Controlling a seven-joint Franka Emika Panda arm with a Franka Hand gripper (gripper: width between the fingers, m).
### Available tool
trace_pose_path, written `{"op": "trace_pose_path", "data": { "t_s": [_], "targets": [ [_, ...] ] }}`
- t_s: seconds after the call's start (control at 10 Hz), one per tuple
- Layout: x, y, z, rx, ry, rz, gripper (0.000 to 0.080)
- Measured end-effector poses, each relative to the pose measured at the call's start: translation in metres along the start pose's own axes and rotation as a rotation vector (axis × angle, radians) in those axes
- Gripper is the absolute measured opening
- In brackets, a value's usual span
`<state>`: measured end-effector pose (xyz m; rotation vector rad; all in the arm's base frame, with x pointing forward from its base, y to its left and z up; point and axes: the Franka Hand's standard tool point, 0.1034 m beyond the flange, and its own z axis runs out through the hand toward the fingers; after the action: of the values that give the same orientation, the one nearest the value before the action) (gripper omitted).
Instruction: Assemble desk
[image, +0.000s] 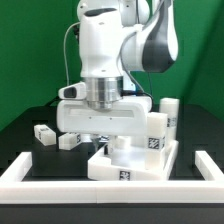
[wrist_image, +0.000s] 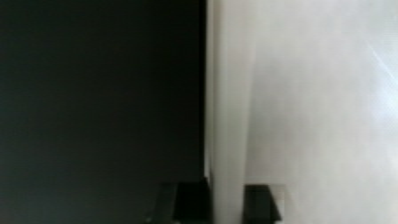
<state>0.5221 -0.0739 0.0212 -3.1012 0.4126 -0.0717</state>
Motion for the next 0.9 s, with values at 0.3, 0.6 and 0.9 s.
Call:
{"op": "trace_pose_path", "data": {
  "t_s": [0.3,0.6,0.9],
  "targets": [
    [0.031,0.010,-0.003,-0.019,0.032,-0.335,0.0060],
    [0.033,0.010,-0.002,-0.053,0.036,-0.541,0.0060],
    [0.055,-0.021,-0.007,-0.135,0.093,-0.987,0.0064]
  ]
}}
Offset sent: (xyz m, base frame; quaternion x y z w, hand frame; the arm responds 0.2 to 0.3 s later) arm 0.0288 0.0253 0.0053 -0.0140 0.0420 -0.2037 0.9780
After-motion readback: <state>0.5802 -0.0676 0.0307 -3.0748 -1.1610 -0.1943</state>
